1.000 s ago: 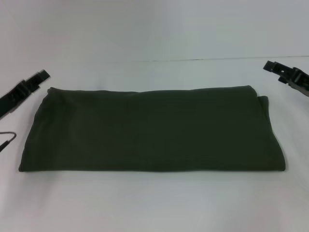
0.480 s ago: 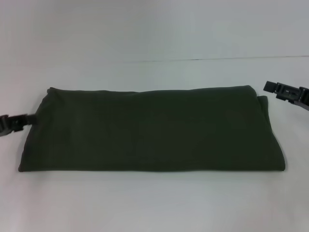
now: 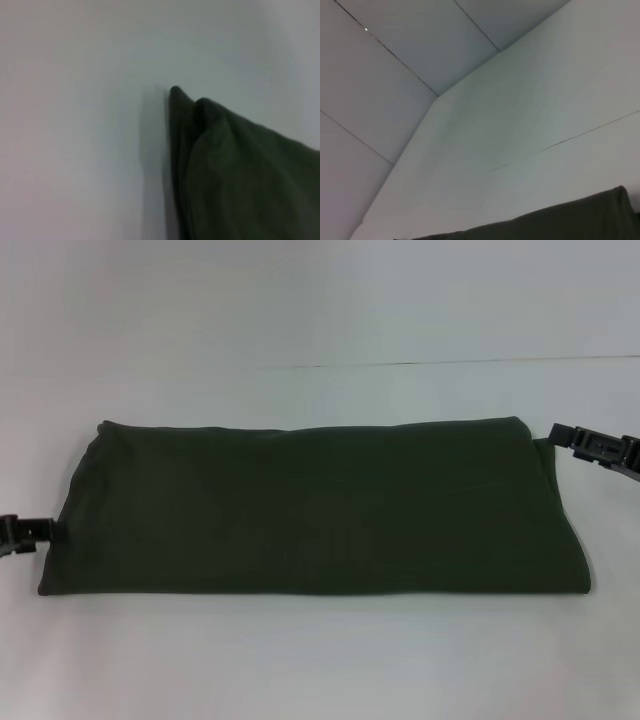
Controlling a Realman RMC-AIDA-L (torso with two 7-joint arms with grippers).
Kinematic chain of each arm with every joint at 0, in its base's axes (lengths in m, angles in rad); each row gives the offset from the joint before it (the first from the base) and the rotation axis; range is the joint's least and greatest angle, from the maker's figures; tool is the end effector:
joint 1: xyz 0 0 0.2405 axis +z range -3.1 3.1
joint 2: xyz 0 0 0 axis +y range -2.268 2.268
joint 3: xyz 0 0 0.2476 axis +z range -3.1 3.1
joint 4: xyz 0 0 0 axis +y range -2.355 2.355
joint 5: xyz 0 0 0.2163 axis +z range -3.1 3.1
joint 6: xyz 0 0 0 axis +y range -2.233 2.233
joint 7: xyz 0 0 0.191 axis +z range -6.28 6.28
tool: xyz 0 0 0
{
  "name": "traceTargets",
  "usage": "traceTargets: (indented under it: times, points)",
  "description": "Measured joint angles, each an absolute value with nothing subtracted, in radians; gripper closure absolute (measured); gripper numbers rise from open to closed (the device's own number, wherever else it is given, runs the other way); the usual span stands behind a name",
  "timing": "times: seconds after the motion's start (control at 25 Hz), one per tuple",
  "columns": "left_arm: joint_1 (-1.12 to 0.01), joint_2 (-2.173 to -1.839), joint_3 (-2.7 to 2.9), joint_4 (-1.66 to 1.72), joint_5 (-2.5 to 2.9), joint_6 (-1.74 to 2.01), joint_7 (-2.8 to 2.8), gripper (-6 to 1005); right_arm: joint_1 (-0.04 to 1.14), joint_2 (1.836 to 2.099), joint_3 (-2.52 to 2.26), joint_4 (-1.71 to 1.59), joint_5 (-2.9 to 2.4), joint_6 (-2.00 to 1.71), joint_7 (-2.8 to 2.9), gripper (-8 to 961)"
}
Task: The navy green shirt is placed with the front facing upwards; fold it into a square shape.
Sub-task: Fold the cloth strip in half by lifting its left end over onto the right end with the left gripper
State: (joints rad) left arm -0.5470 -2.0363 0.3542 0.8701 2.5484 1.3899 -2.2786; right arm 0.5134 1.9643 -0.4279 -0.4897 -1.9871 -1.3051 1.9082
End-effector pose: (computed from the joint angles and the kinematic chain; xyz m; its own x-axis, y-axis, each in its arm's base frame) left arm -0.3543 0.3681 0.0472 0.1923 0.8380 0.5106 0.9693 -0.0809 -0.2323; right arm 0.3238 0.3870 0.0274 0.1956 -0.6544 -0.7304 -0.9591 -0.2831 -0.0032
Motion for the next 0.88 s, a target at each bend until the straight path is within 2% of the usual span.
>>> traceTargets:
  times: [0.76,0.88]
  points:
    - [-0.581,-2.035,0.42,0.803,2.619,1.385,-2.283,432,0.525,1.973,-0.463,-0.486,-1.986,-1.281,1.908,126]
    - [-0.582,-2.035,0.423,0.803,2.619,1.381,-2.282,471,0.525,1.975,-0.466,-0.487,-1.986,-1.278,1.908,126]
